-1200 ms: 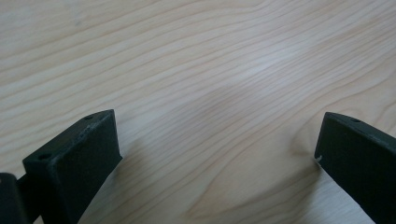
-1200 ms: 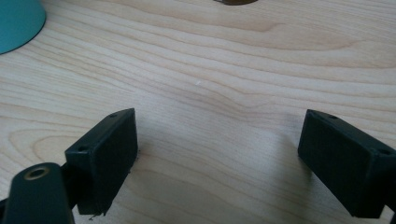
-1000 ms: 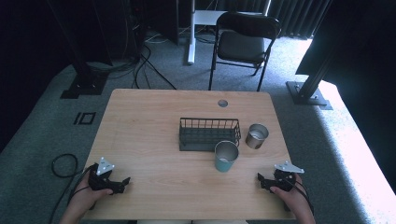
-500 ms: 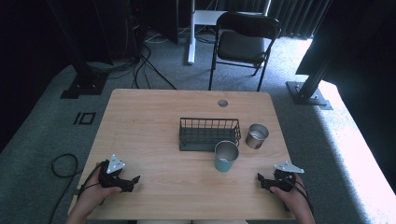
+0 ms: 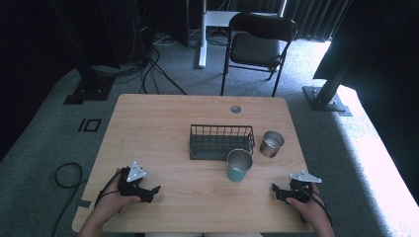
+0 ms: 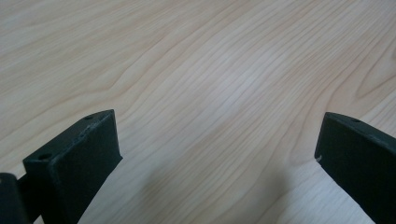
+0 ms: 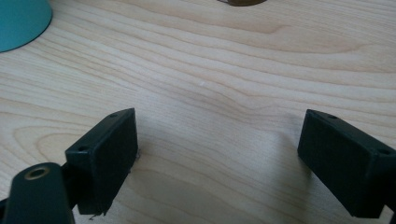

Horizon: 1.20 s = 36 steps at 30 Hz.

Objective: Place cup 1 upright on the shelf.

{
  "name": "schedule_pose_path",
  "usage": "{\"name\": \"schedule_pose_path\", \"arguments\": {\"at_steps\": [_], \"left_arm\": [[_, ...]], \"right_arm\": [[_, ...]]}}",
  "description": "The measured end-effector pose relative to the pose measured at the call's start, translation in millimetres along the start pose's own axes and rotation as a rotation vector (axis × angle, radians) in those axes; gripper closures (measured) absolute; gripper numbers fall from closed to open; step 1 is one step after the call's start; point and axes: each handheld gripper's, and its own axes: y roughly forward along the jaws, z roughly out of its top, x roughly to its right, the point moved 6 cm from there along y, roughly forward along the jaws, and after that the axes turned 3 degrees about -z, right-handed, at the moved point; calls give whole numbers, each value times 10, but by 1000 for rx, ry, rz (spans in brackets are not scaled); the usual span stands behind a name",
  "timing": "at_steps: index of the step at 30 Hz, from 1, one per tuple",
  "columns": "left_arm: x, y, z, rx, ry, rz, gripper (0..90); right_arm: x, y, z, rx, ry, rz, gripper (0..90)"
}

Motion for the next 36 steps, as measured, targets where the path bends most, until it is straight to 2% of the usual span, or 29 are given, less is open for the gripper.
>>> {"name": "schedule_pose_path", "arguments": {"at_steps": [14,21,36], "left_arm": [[307,228,321,19,92,-68,6],[476,336,481,36,121,-104,6],[794,550,790,80,154,-193,6]], "right_arm": [[-1,1,1,1,0,1,117],[-3,0,0,1,0,1,118],[-11,0,0,1,-7,8,117]]}}
